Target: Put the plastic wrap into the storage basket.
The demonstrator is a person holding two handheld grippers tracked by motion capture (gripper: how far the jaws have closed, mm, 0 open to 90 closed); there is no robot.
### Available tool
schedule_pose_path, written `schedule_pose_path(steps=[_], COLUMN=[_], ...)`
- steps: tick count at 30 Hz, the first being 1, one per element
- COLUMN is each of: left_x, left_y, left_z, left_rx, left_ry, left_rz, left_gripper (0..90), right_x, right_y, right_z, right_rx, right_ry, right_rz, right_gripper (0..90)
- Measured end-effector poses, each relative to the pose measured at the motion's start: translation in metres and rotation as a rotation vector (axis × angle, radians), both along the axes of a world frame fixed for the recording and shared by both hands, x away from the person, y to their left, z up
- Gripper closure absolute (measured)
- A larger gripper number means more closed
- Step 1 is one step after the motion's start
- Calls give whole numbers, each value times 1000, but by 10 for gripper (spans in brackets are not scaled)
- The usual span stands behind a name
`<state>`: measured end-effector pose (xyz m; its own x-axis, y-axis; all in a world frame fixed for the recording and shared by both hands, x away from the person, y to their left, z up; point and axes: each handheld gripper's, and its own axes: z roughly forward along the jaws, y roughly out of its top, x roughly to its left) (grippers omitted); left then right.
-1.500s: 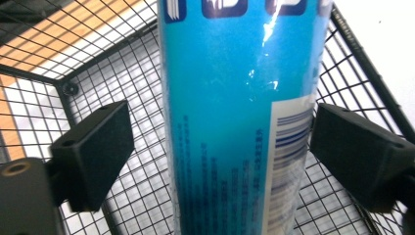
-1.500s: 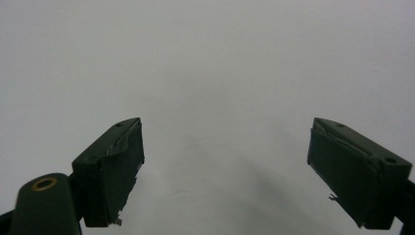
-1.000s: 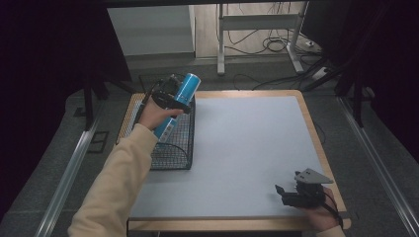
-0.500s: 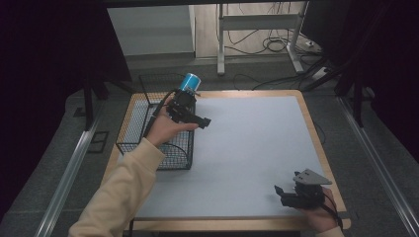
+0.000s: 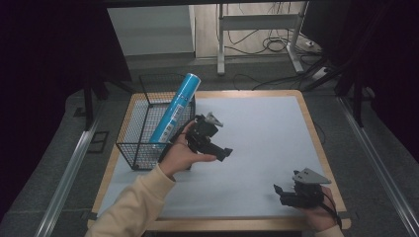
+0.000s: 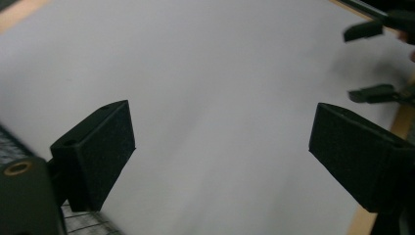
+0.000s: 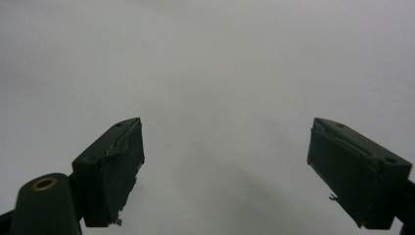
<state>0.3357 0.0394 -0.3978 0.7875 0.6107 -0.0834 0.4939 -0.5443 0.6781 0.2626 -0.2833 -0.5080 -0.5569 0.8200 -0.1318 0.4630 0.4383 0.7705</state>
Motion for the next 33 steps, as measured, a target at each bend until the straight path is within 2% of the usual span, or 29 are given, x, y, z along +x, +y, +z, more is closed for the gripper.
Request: schedule_pose_path(steps=[3, 4, 5, 6, 8, 11, 13, 14, 17, 26, 33], left_x=[-14, -14, -20, -23, -25, -32, -33, -35, -36, -36, -36], left_y=[-10, -10, -14, -16, -17, -19, -19, -18, -16, -13, -10], left_z=[-21, -21, -32, -38, -43, -60, -65, -73, -78, -84, -87], left_rx=[-9, -9, -14, -13, -4, 19, 24, 31, 45, 52, 43], left_ry=[29, 29, 45, 49, 51, 68, 71, 77, 76, 82, 80], left_rz=[-38, -38, -47, -49, -56, -71, -70, -67, -64, -50, -39], left_gripper=[98, 98, 100, 111, 111, 111, 111, 111, 111, 112, 112], right_x=[0, 0, 0, 0, 0, 1, 1, 1, 1, 1, 1], right_y=[1, 1, 1, 1, 1, 1, 0, 0, 0, 1, -1], right_z=[0, 0, -1, -1, -1, -1, -1, -1, -2, -2, -1], right_rx=[-3, -4, -5, -5, -6, -6, -6, -8, -11, -14, -16], right_ry=[1, 1, 3, 3, 2, 1, 1, 1, 1, -5, -11], right_rz=[3, 3, 3, 3, 2, -1, -2, -2, -1, -3, -2], right_gripper=[138, 138, 138, 138, 138, 138, 138, 138, 138, 138, 138])
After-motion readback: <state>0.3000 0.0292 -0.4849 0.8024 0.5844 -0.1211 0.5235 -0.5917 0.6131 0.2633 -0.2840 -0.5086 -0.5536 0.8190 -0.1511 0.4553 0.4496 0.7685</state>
